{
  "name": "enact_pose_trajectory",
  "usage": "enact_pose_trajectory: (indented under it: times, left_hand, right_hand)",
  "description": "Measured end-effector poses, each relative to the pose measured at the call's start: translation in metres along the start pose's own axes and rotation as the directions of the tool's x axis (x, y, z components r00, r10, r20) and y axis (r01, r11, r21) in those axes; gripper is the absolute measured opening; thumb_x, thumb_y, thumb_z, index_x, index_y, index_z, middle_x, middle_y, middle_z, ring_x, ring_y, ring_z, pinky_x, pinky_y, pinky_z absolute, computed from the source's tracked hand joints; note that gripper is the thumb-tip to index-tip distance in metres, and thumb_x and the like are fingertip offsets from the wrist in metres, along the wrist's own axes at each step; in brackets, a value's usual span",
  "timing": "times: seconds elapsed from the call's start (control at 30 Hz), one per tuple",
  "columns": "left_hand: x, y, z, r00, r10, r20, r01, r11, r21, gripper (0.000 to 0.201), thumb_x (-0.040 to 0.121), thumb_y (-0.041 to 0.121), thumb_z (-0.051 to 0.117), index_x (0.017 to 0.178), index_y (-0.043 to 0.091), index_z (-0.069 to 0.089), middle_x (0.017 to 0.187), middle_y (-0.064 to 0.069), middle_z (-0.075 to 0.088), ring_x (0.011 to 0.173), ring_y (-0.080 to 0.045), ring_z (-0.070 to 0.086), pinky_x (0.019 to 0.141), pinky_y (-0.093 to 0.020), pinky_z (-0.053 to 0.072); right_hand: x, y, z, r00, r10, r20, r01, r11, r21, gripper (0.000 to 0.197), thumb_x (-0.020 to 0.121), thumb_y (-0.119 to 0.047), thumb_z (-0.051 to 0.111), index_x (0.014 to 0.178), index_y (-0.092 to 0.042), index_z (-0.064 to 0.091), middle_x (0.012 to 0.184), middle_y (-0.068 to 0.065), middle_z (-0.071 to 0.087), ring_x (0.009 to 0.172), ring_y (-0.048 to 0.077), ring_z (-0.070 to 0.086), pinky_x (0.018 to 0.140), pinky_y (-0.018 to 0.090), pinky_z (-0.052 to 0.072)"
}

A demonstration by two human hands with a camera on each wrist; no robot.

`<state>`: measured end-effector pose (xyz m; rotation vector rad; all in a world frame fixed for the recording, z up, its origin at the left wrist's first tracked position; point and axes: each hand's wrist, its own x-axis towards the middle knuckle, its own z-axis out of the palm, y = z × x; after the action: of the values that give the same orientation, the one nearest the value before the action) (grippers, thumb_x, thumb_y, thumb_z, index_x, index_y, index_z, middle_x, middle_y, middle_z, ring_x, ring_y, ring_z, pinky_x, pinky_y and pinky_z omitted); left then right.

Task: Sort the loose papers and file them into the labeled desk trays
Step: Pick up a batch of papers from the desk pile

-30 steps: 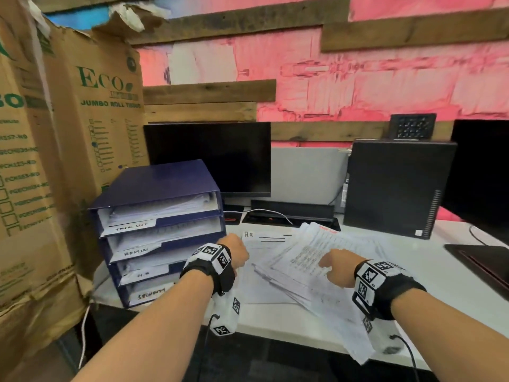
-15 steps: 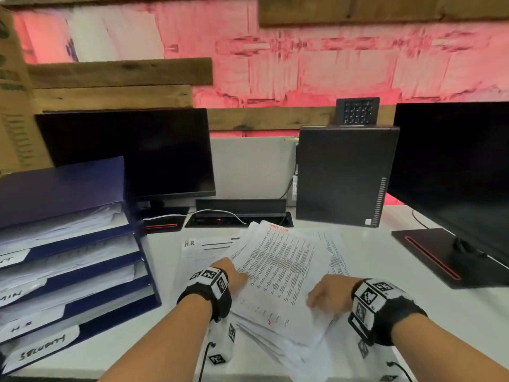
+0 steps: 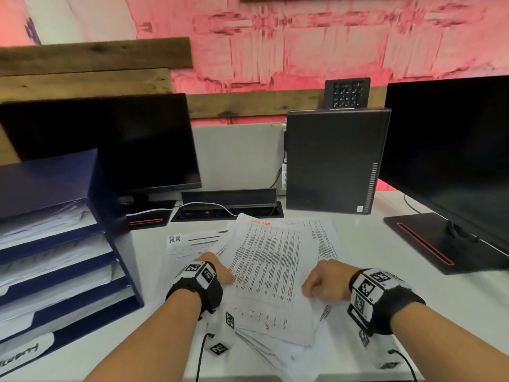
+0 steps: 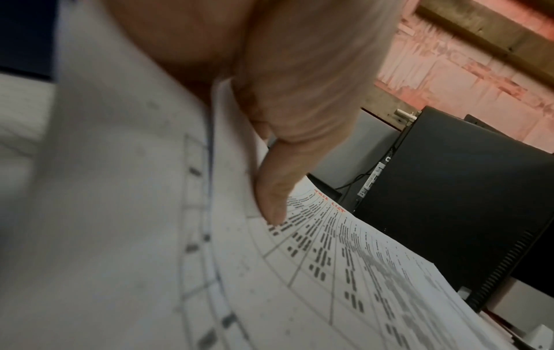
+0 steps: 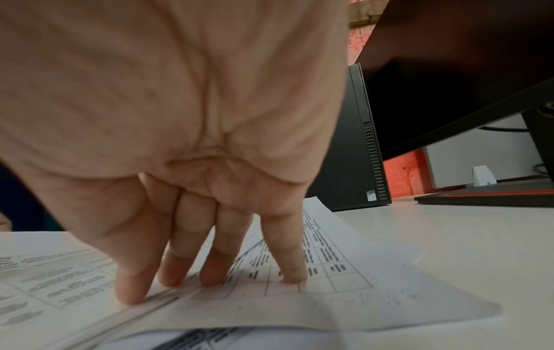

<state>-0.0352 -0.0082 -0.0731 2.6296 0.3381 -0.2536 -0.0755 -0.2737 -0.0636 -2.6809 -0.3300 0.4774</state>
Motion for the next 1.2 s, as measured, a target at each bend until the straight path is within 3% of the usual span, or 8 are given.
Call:
enact_pose_trajectory:
  times: [0.13,0.27,0.4,0.5,0.63,0.73,0.97,1.2]
  left_hand:
    - [-0.001,-0.008,-0.004,0.999,0.020,-0.027,-0.022,0.999,-0.040,0.052,0.078,0.030,0.073,0.122,0.008,0.057,0.121,-0.007,0.060,0.111,-0.024,0.058,0.083,-0.025,0.044]
    - [-0.008,-0.013,-0.011,0.989,0.075,-0.130,-0.100,0.975,-0.201,0.022,0.075,0.010,0.076,0.091,0.010,0.061,0.086,-0.002,0.055,0.084,-0.020,0.054,0.071,-0.022,0.044]
    - [-0.025,-0.023,-0.026,0.958,0.099,-0.271,-0.193,0.917,-0.349,0.038,0.070,0.004,0.077,0.062,0.016,0.042,0.064,0.001,0.043,0.061,-0.018,0.043,0.056,-0.021,0.035]
    - [-0.038,-0.034,-0.043,0.940,0.134,-0.315,-0.271,0.851,-0.449,0.042,0.071,0.001,0.076,0.060,0.014,0.038,0.065,-0.005,0.046,0.059,-0.018,0.045,0.057,-0.024,0.039]
    - [-0.060,-0.047,-0.059,0.925,0.147,-0.351,-0.339,0.739,-0.583,0.031,0.078,0.000,0.072,0.064,0.010,0.046,0.063,-0.001,0.051,0.055,-0.014,0.047,0.049,-0.019,0.039]
    - [-0.069,-0.051,-0.069,0.926,0.133,-0.353,-0.349,0.656,-0.670,0.015,0.081,0.004,0.071,0.090,-0.002,0.060,0.083,-0.009,0.065,0.073,-0.020,0.059,0.059,-0.023,0.046]
    - [-0.087,-0.048,-0.074,0.932,0.068,-0.357,-0.332,0.556,-0.762,0.030,0.077,0.002,0.074,0.099,0.013,0.057,0.093,-0.004,0.069,0.080,-0.015,0.066,0.062,-0.023,0.050]
    - [-0.096,-0.056,-0.069,0.938,0.097,-0.332,-0.327,0.558,-0.762,0.032,0.078,-0.009,0.068,0.102,0.011,0.063,0.091,0.001,0.065,0.080,-0.012,0.063,0.066,-0.017,0.049]
  right_hand:
    - [-0.003,-0.001,0.002,1.000,-0.015,0.003,0.015,1.000,-0.004,0.023,0.088,-0.018,0.055,0.099,-0.024,0.075,0.113,-0.014,0.068,0.109,0.001,0.058,0.099,0.015,0.040]
    - [-0.008,-0.001,0.005,0.999,0.012,-0.042,-0.013,0.999,-0.032,0.027,0.089,-0.018,0.051,0.105,-0.024,0.072,0.117,-0.011,0.066,0.109,0.007,0.058,0.100,0.020,0.043]
    - [-0.011,-0.009,0.001,0.996,0.024,-0.085,-0.029,0.998,-0.061,0.019,0.093,-0.028,0.048,0.096,-0.017,0.064,0.102,-0.005,0.060,0.103,0.017,0.057,0.088,0.024,0.043]
    - [-0.015,-0.019,-0.004,0.987,0.021,-0.162,0.001,0.991,0.132,0.037,0.093,-0.037,0.054,0.124,-0.017,0.052,0.119,-0.006,0.054,0.109,0.012,0.050,0.090,0.021,0.037]
    - [-0.018,-0.035,-0.008,0.945,0.181,-0.273,0.068,0.706,0.704,0.076,0.083,-0.038,0.069,0.144,-0.012,0.031,0.137,0.002,0.050,0.120,0.020,0.053,0.098,0.032,0.042]
    - [-0.023,-0.058,-0.014,0.956,0.082,-0.280,0.197,0.529,0.825,0.045,0.087,-0.017,0.067,0.129,-0.013,0.050,0.113,0.001,0.069,0.099,0.022,0.067,0.087,0.043,0.055]
    - [-0.026,-0.088,-0.017,0.839,0.072,-0.540,0.347,0.693,0.632,0.029,0.082,-0.004,0.069,0.108,-0.016,0.066,0.104,-0.003,0.071,0.094,0.014,0.069,0.088,0.041,0.055]
    - [-0.023,-0.083,0.008,0.852,0.106,-0.513,0.284,0.730,0.622,0.029,0.074,-0.006,0.077,0.098,-0.017,0.064,0.096,-0.001,0.072,0.088,0.015,0.069,0.083,0.037,0.057]
